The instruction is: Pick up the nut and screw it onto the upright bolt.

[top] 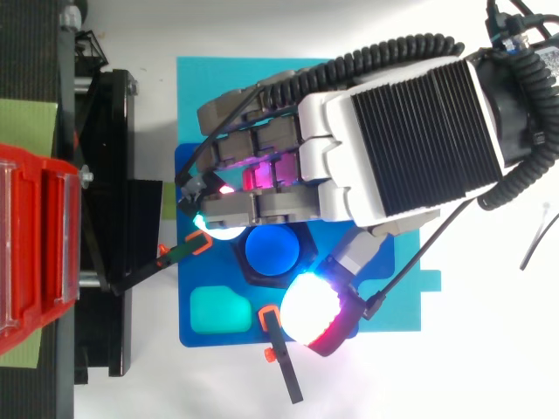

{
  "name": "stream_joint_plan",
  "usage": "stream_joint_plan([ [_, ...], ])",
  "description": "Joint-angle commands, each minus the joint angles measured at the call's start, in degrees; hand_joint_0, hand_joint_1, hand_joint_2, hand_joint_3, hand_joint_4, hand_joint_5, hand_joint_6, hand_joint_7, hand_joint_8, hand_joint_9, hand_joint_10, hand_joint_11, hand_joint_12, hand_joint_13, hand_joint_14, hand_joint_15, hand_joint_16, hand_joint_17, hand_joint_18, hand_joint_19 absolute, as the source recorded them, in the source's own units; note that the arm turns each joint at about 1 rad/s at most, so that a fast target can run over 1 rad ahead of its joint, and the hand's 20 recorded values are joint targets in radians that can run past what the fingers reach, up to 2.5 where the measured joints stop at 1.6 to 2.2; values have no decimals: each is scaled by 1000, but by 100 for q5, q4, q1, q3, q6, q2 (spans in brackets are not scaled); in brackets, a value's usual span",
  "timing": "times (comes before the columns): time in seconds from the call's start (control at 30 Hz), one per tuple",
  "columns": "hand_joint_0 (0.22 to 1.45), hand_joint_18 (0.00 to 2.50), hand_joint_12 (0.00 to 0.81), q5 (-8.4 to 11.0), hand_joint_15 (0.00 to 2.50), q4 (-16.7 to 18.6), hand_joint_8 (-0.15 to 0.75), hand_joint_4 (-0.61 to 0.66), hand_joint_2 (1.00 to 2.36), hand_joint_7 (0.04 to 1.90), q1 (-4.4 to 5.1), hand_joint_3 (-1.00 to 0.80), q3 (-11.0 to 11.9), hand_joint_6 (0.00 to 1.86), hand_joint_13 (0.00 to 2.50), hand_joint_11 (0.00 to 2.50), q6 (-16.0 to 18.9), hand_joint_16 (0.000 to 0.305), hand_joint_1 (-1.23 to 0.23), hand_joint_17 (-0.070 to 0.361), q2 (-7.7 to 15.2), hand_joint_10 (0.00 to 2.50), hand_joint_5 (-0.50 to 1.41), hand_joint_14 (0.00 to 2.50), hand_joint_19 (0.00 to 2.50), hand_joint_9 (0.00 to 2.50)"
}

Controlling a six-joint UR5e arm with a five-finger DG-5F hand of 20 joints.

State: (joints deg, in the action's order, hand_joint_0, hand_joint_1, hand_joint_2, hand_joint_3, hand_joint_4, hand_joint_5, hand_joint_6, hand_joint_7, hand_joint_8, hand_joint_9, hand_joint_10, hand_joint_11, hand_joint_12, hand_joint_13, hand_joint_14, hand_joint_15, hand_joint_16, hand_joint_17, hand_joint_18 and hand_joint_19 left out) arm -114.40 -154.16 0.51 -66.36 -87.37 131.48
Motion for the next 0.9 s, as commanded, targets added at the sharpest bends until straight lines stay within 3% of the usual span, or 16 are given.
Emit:
stream_joint_plan([
  [0.0, 518, 637, 189, -12, 16, 0, 238, 109, 1000, 1398, -16, -500, 0, 502, 911, 52, 0, 31, -206, 69, 1, 0, 55, 0, 235, 1334],
  [0.13, 521, 665, 182, -12, 19, 0, 230, 99, 1000, 1444, -51, -500, 0, 502, 937, 44, 0, 30, -219, 67, 1, 1, 64, 0, 241, 1359],
  [0.37, 525, 736, 168, -21, 30, 0, 237, 110, 1000, 1338, -121, -500, 0, 551, 1008, 75, 0, 28, -232, 64, 1, 4, 69, 1, 268, 1453],
  [0.6, 528, 811, 154, -65, 32, -9, 235, 127, 1000, 1342, -244, -500, 0, 552, 1060, 63, 9, 26, -241, 58, -8, 3, 81, 1, 307, 1535],
  [0.87, 527, 854, 149, -153, 35, 26, 238, 132, 1000, 1356, -288, -500, 9, 551, 1085, 76, 18, 25, -230, 56, -8, 3, 85, 1, 323, 1583],
])
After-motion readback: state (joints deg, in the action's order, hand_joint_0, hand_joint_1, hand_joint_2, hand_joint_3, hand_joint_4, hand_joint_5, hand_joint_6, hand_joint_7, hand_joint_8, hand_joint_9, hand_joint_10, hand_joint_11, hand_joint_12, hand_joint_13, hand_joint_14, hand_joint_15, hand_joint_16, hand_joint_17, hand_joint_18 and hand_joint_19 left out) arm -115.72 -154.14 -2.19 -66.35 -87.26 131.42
